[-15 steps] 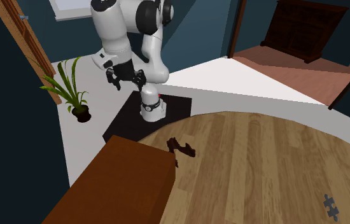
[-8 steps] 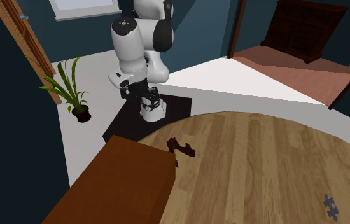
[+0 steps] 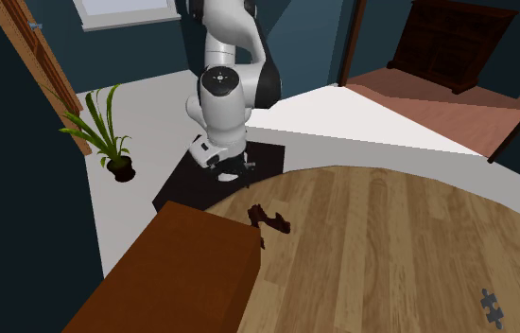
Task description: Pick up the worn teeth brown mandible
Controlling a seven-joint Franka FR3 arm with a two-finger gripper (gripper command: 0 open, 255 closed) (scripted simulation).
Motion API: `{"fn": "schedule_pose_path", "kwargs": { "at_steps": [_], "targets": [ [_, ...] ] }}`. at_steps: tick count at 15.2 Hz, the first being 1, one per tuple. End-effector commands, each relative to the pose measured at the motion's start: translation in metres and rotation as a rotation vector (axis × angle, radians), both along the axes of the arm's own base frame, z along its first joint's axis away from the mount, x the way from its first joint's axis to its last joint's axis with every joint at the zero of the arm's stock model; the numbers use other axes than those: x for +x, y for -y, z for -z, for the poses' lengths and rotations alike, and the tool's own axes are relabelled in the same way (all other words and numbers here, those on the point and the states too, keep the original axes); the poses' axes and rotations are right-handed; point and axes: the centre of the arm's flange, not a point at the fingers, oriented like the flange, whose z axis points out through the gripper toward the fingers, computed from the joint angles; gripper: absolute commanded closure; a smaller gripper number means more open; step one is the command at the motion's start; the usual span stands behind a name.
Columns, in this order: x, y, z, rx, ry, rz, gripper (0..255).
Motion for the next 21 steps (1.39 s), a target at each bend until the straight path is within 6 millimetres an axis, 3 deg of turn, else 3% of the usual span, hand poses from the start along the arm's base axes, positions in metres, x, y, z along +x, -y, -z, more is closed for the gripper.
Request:
{"fn": "schedule_pose_path", "kwargs": {
  "at_steps": [1, 8, 16, 18, 19, 21],
  "targets": [
    [0.012, -0.018, 0.019, -0.001, 0.006, 0.009, 0],
    [0.053, -0.081, 0.071, -0.008, 0.026, 0.036, 0],
    [0.054, -0.082, 0.112, -0.008, 0.026, 0.037, 0],
    [0.054, -0.082, 0.112, -0.008, 0.026, 0.037, 0],
    [0.054, -0.08, 0.113, -0.008, 0.026, 0.037, 255],
    [0.054, -0.081, 0.114, -0.008, 0.026, 0.036, 255]
  ]
}}
